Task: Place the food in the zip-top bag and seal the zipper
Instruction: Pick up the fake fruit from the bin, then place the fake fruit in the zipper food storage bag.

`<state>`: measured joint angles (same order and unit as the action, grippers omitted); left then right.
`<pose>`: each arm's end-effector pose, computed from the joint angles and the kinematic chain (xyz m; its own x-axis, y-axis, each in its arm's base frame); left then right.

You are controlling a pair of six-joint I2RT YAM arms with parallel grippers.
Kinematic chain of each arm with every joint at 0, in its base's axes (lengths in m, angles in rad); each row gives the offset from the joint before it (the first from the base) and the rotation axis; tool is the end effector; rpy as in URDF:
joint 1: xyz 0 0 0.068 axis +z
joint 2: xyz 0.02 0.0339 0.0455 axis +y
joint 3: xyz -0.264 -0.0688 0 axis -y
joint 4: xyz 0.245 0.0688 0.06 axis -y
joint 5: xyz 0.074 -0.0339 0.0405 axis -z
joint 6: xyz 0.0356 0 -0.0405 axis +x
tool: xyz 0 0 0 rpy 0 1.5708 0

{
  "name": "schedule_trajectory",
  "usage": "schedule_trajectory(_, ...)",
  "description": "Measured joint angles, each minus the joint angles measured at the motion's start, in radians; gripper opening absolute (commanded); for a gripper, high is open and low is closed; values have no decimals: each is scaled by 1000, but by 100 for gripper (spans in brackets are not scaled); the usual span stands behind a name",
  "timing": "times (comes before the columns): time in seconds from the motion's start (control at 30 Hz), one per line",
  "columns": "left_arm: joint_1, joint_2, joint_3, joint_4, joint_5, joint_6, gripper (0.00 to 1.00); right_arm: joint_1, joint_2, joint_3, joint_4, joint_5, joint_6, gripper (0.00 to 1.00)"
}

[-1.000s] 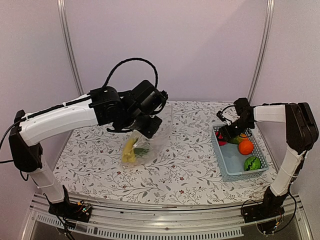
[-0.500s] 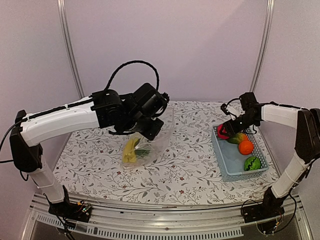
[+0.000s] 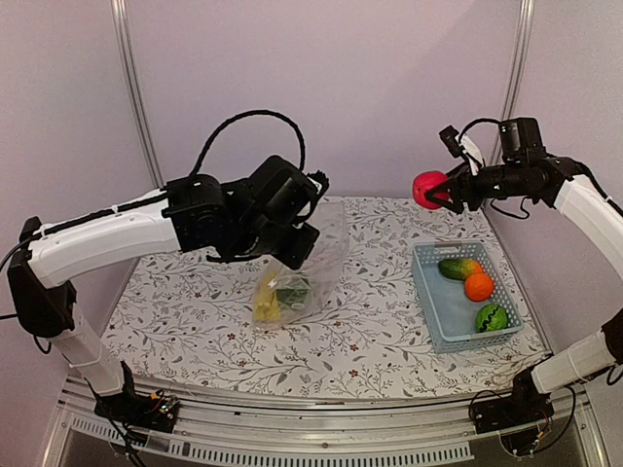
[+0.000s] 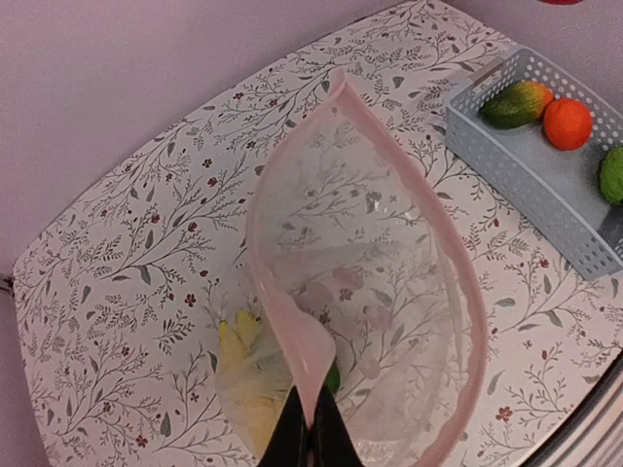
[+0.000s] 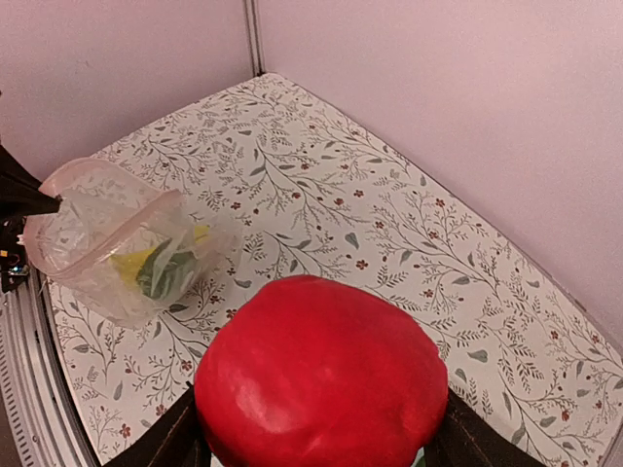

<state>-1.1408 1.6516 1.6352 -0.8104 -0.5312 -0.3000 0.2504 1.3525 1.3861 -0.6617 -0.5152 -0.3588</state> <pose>0.1657 -0.3180 0.3556 -0.4824 0.4405 -0.7571 0.5214 0.8389 0.1559 0.2772 0.0890 0.3777 -0.3217 -0.3977 -0.8593 -0.7634 0.6457 -0.0130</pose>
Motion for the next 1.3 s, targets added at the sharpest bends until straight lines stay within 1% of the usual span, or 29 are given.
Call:
schedule_trajectory(0.2, -5, -21, -36, 56, 0, -1, 0, 135, -22, 109, -13, -65, 6, 56)
schedule_trajectory(0.47, -9, -23, -59, 94, 1, -5, 0, 203, 12, 200, -26, -184, 37, 56)
schedule_trajectory(0.73, -9, -25, -67, 116, 2, -9, 0, 273, 125, 287, -35, -272, 56, 56)
schedule_trajectory(1.1, -10, -80, -100, 134, 21, -29, 0, 367, 224, 299, -48, -309, 66, 57)
schedule_trajectory(1.3, -12, -105, -118, 146, 33, -35, 0, 395, 248, 299, -51, -328, 67, 57)
